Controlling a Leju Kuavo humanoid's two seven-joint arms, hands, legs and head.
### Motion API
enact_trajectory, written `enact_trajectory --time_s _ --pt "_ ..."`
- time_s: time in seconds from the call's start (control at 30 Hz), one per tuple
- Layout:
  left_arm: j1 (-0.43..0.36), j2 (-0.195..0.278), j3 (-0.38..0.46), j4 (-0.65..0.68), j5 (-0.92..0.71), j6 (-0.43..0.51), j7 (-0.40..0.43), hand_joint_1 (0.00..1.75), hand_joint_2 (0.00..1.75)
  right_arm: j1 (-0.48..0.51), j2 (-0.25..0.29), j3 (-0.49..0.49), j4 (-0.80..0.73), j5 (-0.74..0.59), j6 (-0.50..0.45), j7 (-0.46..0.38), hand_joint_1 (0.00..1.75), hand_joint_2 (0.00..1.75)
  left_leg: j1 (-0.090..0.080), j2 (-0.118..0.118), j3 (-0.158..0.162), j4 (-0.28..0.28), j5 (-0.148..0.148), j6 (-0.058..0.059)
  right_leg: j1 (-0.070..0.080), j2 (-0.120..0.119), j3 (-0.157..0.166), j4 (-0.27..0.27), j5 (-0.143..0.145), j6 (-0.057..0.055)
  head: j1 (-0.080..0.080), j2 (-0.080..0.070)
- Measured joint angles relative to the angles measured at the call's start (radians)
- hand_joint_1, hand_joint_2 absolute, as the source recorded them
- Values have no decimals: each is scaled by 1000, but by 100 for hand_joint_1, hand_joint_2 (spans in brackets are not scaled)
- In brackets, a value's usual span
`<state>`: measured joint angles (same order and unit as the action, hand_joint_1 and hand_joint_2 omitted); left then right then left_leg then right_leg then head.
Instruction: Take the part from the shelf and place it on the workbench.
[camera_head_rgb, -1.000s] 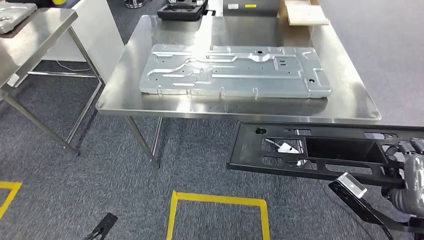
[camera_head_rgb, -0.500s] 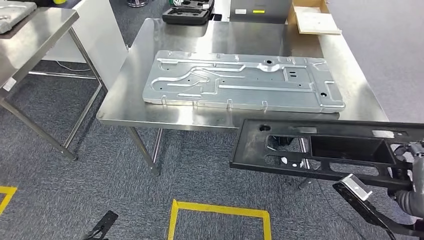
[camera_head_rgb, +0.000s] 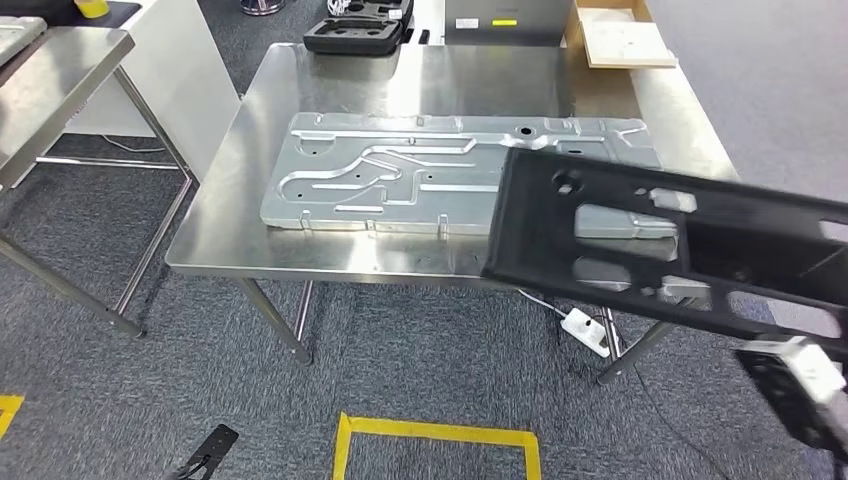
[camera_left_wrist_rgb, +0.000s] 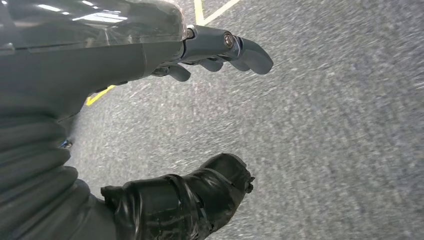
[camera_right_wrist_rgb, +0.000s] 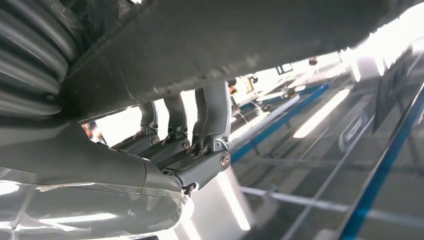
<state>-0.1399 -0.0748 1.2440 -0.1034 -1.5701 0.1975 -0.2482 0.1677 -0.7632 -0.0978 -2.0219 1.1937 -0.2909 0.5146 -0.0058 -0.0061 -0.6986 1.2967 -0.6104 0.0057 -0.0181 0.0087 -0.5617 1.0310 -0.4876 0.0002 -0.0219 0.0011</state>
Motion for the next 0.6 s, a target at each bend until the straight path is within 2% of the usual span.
enact_trajectory --time_s 0.03,0.1,0.13,0.2,0.23,0.27,0.37,0.4,0.43,0.47,0.53,0.6 --pt "2 -1 0 0 0 0 2 0 175 4 15 -21 2 -27 -39 0 175 175 1 0 4 -60 42 -1 -1 1 19 1 -16 6 0 0" --pt "6 -3 0 0 0 -1 6 0 175 13 45 -61 7 -77 -106 0 175 175 2 2 31 -192 129 8 -1 4 49 3 -46 23 1 0" --pt "7 -5 0 0 0 -1 7 0 175 18 56 -75 9 -94 -123 0 175 175 0 3 43 -231 152 15 -1 5 59 4 -56 31 2 0" --pt "5 -6 0 0 0 -2 8 0 175 24 66 -87 14 -118 -129 0 175 175 0 2 59 -240 156 31 -3 4 60 17 -59 39 5 0" --pt "3 -6 0 0 0 -2 8 0 175 25 70 -92 17 -126 -131 0 175 175 0 2 69 -245 153 38 -4 2 49 42 -61 41 6 0" --pt "1 -6 0 0 0 -1 8 0 175 26 75 -96 19 -131 -133 0 175 175 0 2 80 -250 150 45 -4 0 24 86 -67 42 7 0" --pt "0 -6 0 0 1 -1 8 0 175 29 89 -105 26 -138 -141 0 175 175 -5 1 107 -256 131 58 -1 -2 -98 256 -124 45 9 0" --pt "0 -6 0 0 1 -1 8 0 175 31 94 -106 29 -142 -143 0 175 175 -8 0 116 -256 123 60 0 -2 -131 281 -136 44 9 0" --pt "0 -6 0 0 1 -1 8 0 175 33 98 -106 33 -149 -144 0 175 175 -10 -1 128 -256 114 62 2 -2 -148 275 -132 41 9 0" --pt "0 -7 0 0 1 -1 8 0 175 34 102 -106 36 -162 -147 0 175 175 -11 -3 141 -256 105 62 6 -2 -150 238 -105 36 9 0" --pt "0 -8 0 0 1 -1 7 0 175 35 107 -107 43 -212 -159 0 175 175 -12 -5 168 -256 85 60 19 -1 -125 116 -6 20 9 0" --pt "0 -12 2 0 1 -1 7 0 175 34 111 -108 51 -299 -185 0 175 175 -13 -9 179 -259 70 52 32 0 -105 35 56 4 11 0"
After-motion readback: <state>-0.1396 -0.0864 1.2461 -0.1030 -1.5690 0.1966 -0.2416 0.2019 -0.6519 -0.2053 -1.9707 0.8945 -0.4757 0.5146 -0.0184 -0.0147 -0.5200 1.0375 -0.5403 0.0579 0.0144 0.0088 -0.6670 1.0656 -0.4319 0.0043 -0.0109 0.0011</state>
